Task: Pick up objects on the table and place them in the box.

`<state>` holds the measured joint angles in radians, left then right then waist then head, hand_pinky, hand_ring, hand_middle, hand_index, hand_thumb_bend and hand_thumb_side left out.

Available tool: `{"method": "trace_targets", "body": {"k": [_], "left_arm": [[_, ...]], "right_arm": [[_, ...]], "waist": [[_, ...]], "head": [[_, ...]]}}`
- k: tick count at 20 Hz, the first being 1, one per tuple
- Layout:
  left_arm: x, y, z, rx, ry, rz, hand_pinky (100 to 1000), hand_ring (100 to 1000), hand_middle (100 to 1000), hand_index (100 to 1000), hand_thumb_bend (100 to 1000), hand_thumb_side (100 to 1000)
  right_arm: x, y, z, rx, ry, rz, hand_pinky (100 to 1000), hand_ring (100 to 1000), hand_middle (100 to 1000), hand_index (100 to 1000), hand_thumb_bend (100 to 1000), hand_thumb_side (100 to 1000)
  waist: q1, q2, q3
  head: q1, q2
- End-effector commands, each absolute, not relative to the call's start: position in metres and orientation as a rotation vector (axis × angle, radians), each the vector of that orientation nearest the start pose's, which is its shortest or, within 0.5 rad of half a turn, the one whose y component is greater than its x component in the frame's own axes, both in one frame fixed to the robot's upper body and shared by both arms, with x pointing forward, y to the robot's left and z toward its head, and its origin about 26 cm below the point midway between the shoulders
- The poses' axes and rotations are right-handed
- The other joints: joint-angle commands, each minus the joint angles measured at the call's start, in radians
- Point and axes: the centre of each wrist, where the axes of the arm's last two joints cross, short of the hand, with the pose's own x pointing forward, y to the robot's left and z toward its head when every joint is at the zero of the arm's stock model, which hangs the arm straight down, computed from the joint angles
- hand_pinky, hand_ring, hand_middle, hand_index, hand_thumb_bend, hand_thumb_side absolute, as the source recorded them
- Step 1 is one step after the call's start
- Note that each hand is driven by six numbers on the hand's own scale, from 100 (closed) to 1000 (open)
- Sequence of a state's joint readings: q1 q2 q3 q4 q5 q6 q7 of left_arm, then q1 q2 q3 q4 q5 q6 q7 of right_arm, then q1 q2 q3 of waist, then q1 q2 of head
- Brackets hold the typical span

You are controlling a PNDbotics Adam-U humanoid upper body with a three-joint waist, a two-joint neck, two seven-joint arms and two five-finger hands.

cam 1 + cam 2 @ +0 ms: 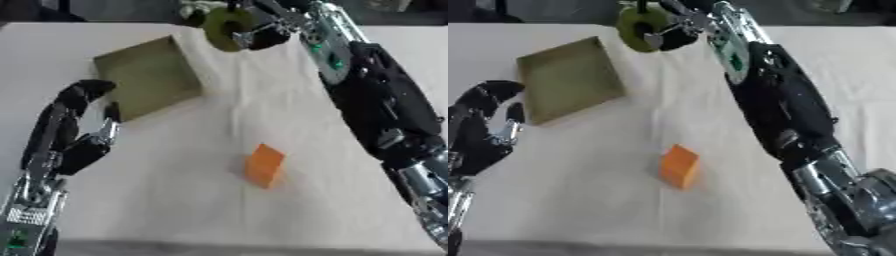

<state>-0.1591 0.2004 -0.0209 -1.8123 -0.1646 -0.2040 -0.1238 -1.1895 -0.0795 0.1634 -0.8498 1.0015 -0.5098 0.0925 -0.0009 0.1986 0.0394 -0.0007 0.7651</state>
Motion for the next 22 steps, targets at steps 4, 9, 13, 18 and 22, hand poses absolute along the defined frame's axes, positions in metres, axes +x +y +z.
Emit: {"method": "trace_targets", "body": {"k": [4,9,13,18,22], "left_arm": [[0.307,0.253,0.114,0.124,-2.151,-0.547,911,814,689,764,133,288],[0.308,0.250,0.117,0.106,-2.162,-0.565,910,811,684,764,133,288],[0.309,0.248,0.120,0.096,-2.174,-0.568,908,810,682,764,134,287],[0.310,0.247,0.122,0.092,-2.183,-0.567,909,809,680,764,133,285],[0.311,0.246,0.123,0.086,-2.187,-0.569,909,808,680,764,133,286]], "right_arm": [[0.479,-0.051,0.245,0.788,2.664,-2.002,888,815,702,334,100,154],[0.475,-0.034,0.231,0.772,2.701,-2.013,886,812,691,335,100,190],[0.474,-0.030,0.219,0.817,2.740,-2.012,884,810,679,335,100,203],[0.469,-0.023,0.204,0.907,2.841,-1.905,871,797,644,331,100,181],[0.465,-0.019,0.197,1.043,2.884,-1.756,863,794,636,364,100,129]], "waist": [[-0.002,-0.008,0.028],[-0.005,0.002,0.070],[-0.008,0.009,0.105],[-0.011,0.016,0.131],[-0.014,0.017,0.144]], "head": [[-0.040,0.005],[-0.077,0.005],[-0.097,0.005],[-0.111,0.005],[-0.120,0.005]]}}
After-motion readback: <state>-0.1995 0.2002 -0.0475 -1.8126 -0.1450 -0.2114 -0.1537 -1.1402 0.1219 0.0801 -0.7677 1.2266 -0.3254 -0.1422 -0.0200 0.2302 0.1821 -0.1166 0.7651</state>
